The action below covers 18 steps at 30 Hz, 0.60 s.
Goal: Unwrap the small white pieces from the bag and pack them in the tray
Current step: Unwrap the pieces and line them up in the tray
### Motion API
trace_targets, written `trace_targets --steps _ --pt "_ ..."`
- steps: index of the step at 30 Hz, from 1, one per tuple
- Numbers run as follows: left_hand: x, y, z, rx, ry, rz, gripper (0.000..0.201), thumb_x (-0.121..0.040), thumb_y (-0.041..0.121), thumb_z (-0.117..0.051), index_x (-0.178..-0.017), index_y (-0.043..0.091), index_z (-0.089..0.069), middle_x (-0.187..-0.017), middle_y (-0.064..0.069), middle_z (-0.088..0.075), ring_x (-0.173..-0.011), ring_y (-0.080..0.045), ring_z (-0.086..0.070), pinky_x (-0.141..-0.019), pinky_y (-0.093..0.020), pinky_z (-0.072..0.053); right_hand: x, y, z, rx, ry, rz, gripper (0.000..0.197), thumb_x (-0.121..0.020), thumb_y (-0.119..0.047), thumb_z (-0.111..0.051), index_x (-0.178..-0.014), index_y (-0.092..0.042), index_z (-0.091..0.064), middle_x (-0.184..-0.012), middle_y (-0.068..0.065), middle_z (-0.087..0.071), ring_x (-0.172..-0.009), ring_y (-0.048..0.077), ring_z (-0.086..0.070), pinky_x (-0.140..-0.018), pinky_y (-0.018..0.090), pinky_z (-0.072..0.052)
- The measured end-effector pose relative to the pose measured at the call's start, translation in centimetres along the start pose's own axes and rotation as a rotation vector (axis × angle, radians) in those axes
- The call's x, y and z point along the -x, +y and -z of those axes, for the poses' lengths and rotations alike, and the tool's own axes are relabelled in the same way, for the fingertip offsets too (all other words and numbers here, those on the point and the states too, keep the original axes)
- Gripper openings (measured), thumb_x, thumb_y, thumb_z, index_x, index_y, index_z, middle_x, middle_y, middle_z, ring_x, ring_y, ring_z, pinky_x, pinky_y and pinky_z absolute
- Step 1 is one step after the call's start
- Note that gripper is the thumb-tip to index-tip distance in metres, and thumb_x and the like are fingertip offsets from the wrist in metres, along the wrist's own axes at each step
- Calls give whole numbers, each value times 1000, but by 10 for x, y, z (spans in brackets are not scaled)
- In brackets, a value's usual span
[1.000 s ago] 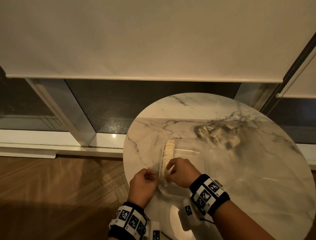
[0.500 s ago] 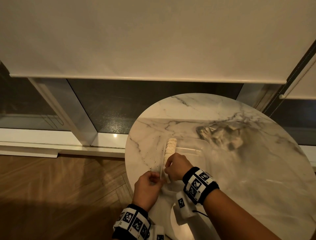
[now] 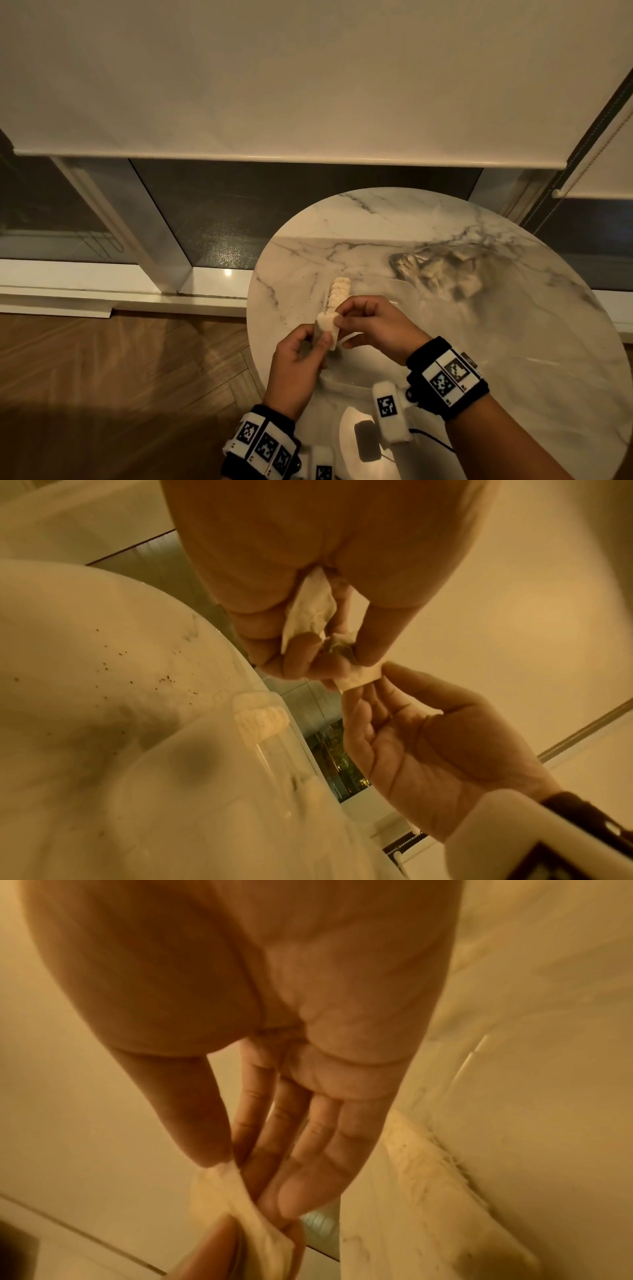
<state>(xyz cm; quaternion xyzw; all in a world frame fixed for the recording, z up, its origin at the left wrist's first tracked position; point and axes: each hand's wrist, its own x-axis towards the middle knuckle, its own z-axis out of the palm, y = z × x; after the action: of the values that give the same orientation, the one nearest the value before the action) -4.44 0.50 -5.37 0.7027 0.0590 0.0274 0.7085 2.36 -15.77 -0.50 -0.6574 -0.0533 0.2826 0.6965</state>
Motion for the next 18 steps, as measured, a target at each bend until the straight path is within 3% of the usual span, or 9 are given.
trace_targets --steps 3,7,10,12,15,18 --pt "-1 -4 0 -59 -13 -22 8 -96 14 -64 -93 13 -71 -69 11 -67 -64 -3 -60 -62 -20 -47 -1 3 0 131 26 53 3 -90 -10 -71 -92 -9 -73 -81 7 -72 -74 17 -66 -66 28 -55" --pt "-2 -13 3 -156 -19 18 6 -91 22 -72 -97 21 -72 -85 8 -73 -78 -8 -67 -72 -27 -53 -5 7 1 307 105 108 4 -88 -14 -75 -87 -12 -76 -76 2 -72 -68 10 -63 -63 24 -53" --pt "-5 -21 8 -294 126 45 18 -83 21 -81 -96 27 -71 -89 9 -72 -85 -1 -66 -74 -11 -49 -10 11 7 420 182 96 4 -87 -16 -76 -84 -14 -77 -74 -2 -72 -64 2 -62 -61 20 -51" --pt "-6 -25 14 -407 185 77 23 -79 21 -83 -95 29 -68 -90 12 -70 -86 -1 -65 -72 -10 -47 -15 14 13 571 236 84 5 -86 -22 -77 -81 -20 -77 -74 -3 -74 -65 3 -65 -64 25 -53" --pt "-7 -31 20 -507 143 171 26 -78 24 -83 -99 28 -67 -92 14 -67 -90 -3 -64 -81 -22 -52 -21 12 14 645 163 -34 6 -90 -20 -71 -85 -17 -73 -79 2 -75 -67 10 -70 -67 32 -58" --pt "-7 -33 20 -492 117 211 21 -82 21 -79 -100 22 -70 -90 12 -69 -88 0 -64 -75 -13 -48 -29 8 9 766 69 -203 7 -91 -19 -67 -85 -20 -70 -89 6 -75 -71 13 -71 -57 26 -55"
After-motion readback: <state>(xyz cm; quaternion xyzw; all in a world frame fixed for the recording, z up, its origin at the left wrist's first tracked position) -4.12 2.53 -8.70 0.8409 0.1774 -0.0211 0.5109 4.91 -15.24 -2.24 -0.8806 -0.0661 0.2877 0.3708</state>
